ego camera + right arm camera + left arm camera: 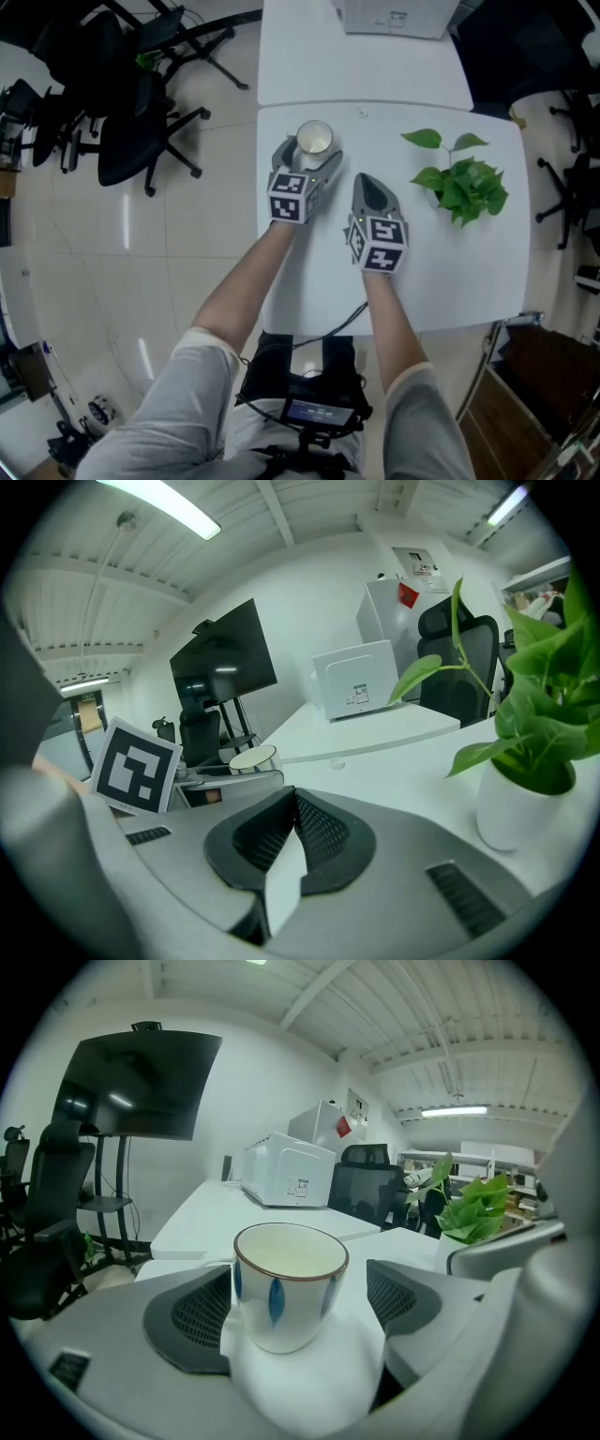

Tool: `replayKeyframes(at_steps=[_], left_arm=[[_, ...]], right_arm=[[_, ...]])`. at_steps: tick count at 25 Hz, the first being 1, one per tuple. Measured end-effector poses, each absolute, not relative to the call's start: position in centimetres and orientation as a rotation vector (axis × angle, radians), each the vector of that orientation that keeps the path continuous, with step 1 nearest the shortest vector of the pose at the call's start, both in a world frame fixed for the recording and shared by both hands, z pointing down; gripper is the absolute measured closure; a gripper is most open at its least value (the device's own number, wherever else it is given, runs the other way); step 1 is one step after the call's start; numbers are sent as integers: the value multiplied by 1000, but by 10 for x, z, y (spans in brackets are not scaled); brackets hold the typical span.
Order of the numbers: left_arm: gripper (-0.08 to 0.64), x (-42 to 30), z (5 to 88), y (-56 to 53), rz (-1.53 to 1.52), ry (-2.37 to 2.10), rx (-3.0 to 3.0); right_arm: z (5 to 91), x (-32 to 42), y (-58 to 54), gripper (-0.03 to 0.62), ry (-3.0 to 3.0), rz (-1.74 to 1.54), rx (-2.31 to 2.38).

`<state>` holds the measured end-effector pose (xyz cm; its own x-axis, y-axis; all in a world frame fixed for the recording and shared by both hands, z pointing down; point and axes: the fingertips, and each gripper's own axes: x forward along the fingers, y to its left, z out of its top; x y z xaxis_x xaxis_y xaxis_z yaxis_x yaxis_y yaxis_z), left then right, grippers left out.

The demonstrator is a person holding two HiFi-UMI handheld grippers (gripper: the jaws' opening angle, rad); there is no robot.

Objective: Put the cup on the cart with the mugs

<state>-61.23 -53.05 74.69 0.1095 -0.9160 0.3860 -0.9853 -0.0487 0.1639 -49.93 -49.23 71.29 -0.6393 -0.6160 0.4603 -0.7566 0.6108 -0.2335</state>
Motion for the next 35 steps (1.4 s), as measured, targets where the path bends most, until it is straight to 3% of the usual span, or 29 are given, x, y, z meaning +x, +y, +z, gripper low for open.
replayKeyframes(at_steps=[5, 9, 35], left_arm=[[123, -617, 749, -536, 248, -1904, 1981], [177, -623, 749, -537, 274, -1942, 1964], [186, -612, 688, -485, 234, -1849, 2097]], right_arm=[[716, -498, -492, 586, -2504, 591, 1107], [718, -498, -491, 586, -2502, 592, 1099], [683, -487, -468, 586, -2520, 557, 1064]])
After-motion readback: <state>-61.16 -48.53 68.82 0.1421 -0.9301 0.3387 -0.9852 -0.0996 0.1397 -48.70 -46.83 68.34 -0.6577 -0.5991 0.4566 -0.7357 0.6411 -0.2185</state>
